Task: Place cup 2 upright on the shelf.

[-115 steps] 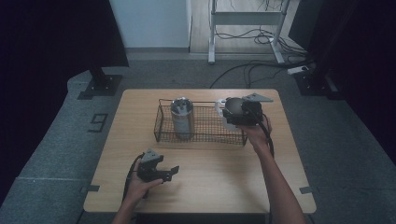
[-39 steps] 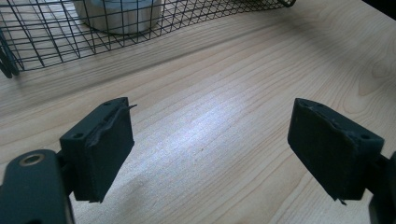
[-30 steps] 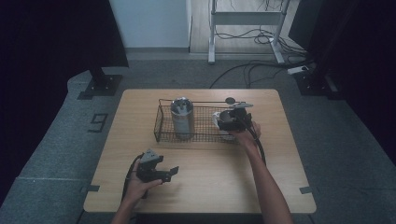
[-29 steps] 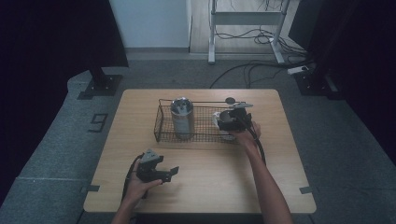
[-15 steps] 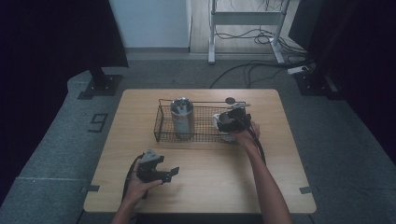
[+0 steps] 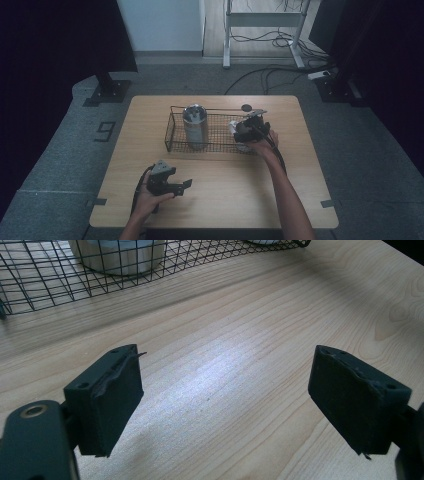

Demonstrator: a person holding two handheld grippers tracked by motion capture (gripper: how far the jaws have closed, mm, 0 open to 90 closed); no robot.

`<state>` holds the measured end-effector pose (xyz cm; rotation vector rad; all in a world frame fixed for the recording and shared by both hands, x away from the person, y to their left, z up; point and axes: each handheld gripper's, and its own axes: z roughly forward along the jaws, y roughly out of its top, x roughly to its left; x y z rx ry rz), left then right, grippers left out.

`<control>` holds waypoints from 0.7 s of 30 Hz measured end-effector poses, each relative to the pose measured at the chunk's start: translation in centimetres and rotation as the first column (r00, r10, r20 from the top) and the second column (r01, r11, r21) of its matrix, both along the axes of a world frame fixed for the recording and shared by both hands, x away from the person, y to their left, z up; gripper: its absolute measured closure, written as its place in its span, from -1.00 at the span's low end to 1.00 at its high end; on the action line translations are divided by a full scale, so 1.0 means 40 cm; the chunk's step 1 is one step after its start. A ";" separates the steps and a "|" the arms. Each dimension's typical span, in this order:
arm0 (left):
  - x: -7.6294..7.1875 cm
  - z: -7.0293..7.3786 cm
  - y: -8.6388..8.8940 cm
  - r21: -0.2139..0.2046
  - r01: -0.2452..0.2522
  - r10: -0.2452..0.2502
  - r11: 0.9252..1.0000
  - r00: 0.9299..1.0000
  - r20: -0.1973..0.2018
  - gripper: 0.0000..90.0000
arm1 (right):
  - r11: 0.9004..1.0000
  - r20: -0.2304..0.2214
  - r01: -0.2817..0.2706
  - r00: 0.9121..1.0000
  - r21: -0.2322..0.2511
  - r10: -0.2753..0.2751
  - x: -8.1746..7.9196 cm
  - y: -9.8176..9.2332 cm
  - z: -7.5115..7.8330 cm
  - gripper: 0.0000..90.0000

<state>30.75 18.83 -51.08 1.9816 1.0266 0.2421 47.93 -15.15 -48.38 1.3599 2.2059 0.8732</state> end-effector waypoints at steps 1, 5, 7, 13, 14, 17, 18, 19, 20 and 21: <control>0.000 0.000 0.000 0.000 0.000 0.000 1.000 1.000 0.000 -0.68 | 1.000 0.000 -0.001 1.000 0.001 0.001 0.000 -0.001 0.000 -0.93; 0.000 0.000 0.000 -0.001 0.001 -0.001 1.000 1.000 0.000 -0.68 | 1.000 0.027 0.004 1.000 0.014 -0.004 -0.006 -0.006 0.008 -1.00; 0.000 0.001 0.001 -0.001 0.001 -0.001 1.000 1.000 0.000 -0.68 | 0.999 0.042 0.006 0.999 0.047 -0.008 -0.009 -0.013 0.016 -1.00; 0.000 0.000 -0.001 -0.001 0.000 0.000 1.000 1.000 -0.001 -0.68 | 0.991 0.089 0.001 0.996 0.131 -0.013 -0.023 -0.034 0.034 -1.00; 0.000 0.000 -0.001 -0.002 0.000 0.000 1.000 1.000 -0.002 -0.68 | 0.991 0.102 -0.002 0.995 0.137 -0.012 -0.027 -0.036 0.035 -1.00; 0.000 0.001 0.000 -0.002 -0.001 0.001 1.000 1.000 -0.001 -0.68 | 0.985 0.152 -0.017 0.988 0.170 -0.009 -0.041 -0.047 0.044 -1.00; 0.000 0.001 0.000 -0.003 -0.001 0.001 1.000 1.000 -0.001 -0.68 | 0.983 0.167 -0.022 0.986 0.181 -0.009 -0.046 -0.053 0.048 -1.00; 0.000 0.001 0.000 -0.002 -0.001 0.001 1.000 1.000 -0.001 -0.68 | 0.981 0.174 -0.024 0.985 0.193 -0.010 -0.050 -0.057 0.053 -1.00; 0.000 0.001 0.000 -0.002 -0.001 0.001 1.000 1.000 -0.001 -0.68 | 0.980 0.185 -0.027 0.983 0.198 -0.011 -0.054 -0.061 0.058 -1.00; 0.000 0.000 0.000 -0.002 -0.002 0.002 1.000 1.000 -0.001 -0.68 | 0.979 0.196 -0.032 0.981 0.200 -0.008 -0.059 -0.064 0.063 -1.00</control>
